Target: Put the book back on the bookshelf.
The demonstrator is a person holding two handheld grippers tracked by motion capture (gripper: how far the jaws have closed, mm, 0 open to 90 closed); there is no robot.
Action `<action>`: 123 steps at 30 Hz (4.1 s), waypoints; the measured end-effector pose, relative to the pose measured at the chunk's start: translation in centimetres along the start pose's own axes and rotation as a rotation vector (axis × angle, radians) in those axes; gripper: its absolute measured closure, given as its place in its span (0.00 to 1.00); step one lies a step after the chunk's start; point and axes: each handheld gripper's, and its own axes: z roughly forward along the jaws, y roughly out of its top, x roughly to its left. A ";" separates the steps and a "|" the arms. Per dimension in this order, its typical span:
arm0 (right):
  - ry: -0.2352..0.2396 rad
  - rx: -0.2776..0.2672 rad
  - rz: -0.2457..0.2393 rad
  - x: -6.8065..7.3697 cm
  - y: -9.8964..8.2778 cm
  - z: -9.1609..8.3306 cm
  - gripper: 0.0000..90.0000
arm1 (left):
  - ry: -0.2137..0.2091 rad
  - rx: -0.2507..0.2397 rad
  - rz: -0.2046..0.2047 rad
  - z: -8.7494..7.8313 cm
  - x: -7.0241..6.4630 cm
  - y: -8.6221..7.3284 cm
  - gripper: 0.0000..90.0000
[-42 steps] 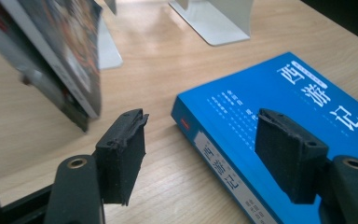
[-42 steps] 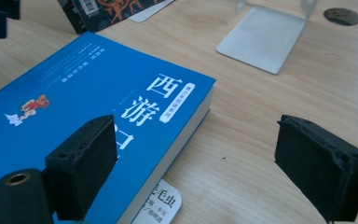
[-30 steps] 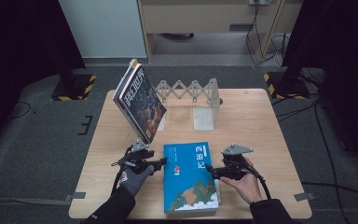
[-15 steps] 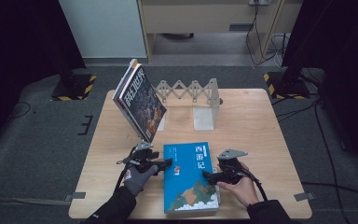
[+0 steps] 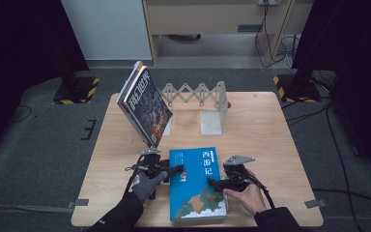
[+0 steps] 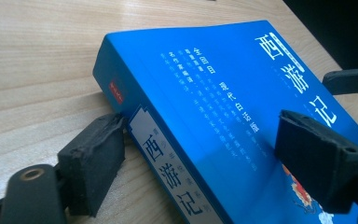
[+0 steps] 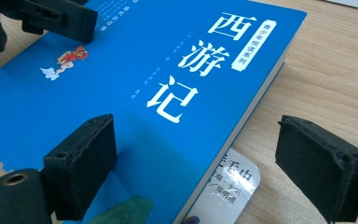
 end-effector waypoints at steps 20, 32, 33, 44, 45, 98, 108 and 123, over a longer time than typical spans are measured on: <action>0.074 0.018 0.065 0.1 -0.1 0.7 0.13 | -0.045 0.002 -0.014 0.7 -0.3 -0.4 0.11; 0.083 0.018 0.061 0.0 -0.2 0.8 0.13 | -0.123 0.059 -0.090 0.6 -0.3 -0.3 0.22; 0.083 0.016 0.057 -0.1 -0.2 0.8 0.13 | -0.123 0.067 -0.091 0.6 -0.3 -0.2 0.23; 0.108 0.031 0.052 -0.3 -0.1 0.7 0.11 | -0.195 0.037 -0.067 -0.1 -1.0 0.6 0.31; 0.110 0.031 0.053 -0.3 -0.1 0.7 0.11 | -0.196 0.036 -0.068 -0.1 -1.0 0.6 0.31; 0.160 0.026 0.048 -0.3 0.2 0.6 0.16 | -0.222 0.118 -0.176 -0.7 -3.8 1.6 0.62; 0.181 -0.019 0.063 -0.5 0.7 0.2 0.18 | -0.227 0.083 -0.130 -1.8 -4.8 2.7 0.65; 0.211 -0.160 0.071 -0.6 2.3 -1.2 0.22 | -0.228 -0.008 0.000 -4.0 -6.7 4.7 0.67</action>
